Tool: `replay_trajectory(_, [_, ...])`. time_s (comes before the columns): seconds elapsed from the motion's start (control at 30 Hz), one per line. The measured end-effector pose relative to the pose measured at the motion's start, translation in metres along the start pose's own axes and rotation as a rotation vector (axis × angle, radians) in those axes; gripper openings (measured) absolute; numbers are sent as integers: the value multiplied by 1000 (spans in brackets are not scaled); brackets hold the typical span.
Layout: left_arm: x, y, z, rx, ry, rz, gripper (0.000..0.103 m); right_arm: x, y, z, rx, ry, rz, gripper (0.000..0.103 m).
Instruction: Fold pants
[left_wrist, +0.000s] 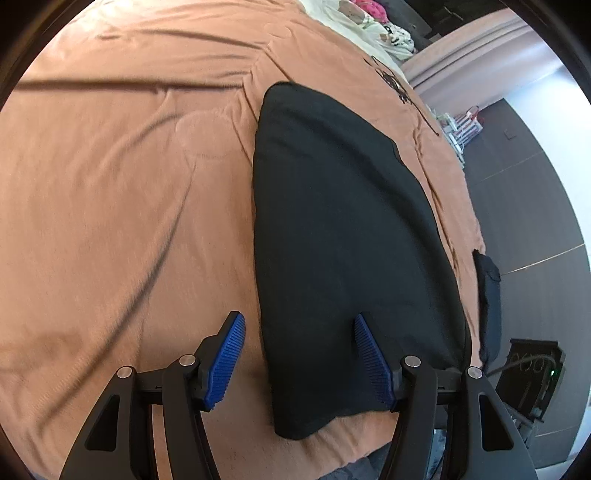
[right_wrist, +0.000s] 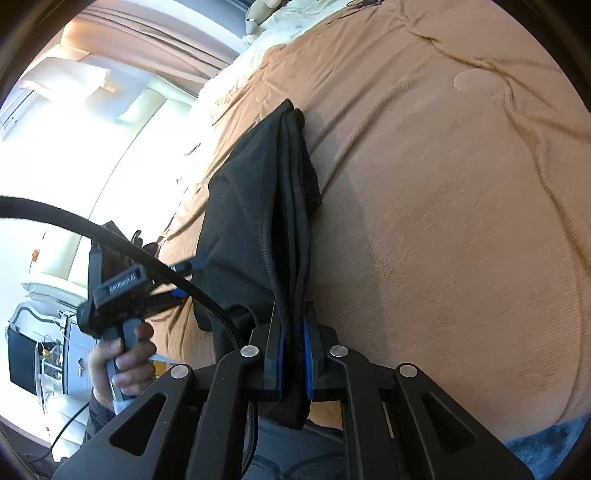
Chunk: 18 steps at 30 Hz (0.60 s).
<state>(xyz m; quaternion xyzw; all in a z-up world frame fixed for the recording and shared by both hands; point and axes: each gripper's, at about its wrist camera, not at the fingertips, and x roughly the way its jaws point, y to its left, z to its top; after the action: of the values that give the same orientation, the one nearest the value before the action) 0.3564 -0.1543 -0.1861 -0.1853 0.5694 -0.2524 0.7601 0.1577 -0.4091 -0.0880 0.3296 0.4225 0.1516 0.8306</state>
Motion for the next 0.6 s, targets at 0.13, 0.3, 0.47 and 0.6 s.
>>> replay_trajectory(0.13, [-2,1,-9,1,9,-30,40,-9,2,8,-10,-22,-16,26])
replay_trajectory(0.3, [-10,1,-13,15,3,-26,18,-13,4,24,-16,-45,-5,41])
replay_trajectory(0.47, [-24,3,-14,39,0,-18,18,-10,18,42,-63,-28,10,42])
replay_trajectory(0.6, [-21,0,-7,54,19,21,36,-4,22,56,-80,-34,19,68])
